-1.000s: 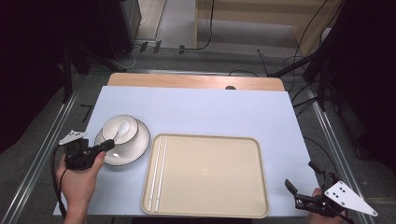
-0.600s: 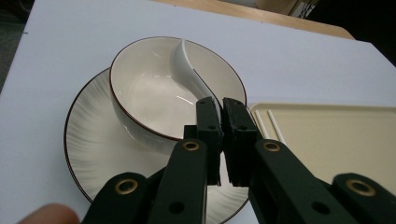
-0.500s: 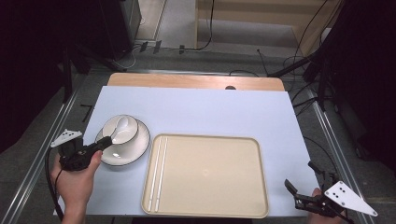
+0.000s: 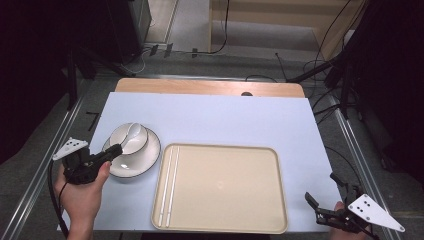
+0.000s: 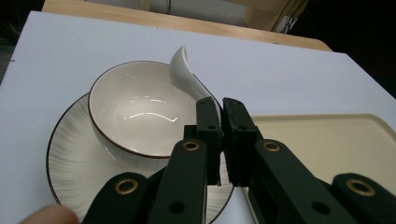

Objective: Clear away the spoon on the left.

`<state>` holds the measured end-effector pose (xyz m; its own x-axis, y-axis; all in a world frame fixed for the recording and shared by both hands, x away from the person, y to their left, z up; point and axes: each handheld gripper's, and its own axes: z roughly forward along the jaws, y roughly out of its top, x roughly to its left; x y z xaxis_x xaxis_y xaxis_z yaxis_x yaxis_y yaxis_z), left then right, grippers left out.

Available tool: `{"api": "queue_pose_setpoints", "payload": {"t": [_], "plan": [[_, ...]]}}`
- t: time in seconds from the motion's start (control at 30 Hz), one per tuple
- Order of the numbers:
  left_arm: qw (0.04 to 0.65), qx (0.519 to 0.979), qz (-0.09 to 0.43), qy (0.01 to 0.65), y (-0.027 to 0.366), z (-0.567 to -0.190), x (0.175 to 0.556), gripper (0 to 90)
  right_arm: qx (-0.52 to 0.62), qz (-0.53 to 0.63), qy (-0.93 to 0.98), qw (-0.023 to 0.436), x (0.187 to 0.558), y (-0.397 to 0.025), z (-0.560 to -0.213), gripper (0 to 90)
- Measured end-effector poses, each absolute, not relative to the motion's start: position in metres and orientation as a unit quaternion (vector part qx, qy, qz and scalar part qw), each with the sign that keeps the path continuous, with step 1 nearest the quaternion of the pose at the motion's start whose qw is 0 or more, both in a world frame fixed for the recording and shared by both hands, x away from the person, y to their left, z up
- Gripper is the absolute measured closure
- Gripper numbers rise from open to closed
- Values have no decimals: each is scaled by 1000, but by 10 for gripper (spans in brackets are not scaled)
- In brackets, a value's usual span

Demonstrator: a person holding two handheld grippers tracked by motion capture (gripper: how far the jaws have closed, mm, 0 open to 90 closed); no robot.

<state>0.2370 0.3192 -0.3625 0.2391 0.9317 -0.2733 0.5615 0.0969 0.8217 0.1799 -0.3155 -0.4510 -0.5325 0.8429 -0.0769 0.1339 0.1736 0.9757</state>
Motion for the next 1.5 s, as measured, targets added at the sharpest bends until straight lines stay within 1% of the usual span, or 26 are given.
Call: {"api": "queue_pose_setpoints", "payload": {"t": [0.63,0.83,1.2,1.5], "plan": [[480,651,190,557,300,-362,236,869,352,537,692,330,180,-315,-451,37],[487,656,176,550,287,-371,239,869,354,536,691,330,180,-315,-451,37],[480,681,155,531,255,-389,243,869,355,536,691,330,180,-316,-451,37],[473,692,151,524,237,-399,245,870,355,536,691,331,180,-316,-451,37]]}}
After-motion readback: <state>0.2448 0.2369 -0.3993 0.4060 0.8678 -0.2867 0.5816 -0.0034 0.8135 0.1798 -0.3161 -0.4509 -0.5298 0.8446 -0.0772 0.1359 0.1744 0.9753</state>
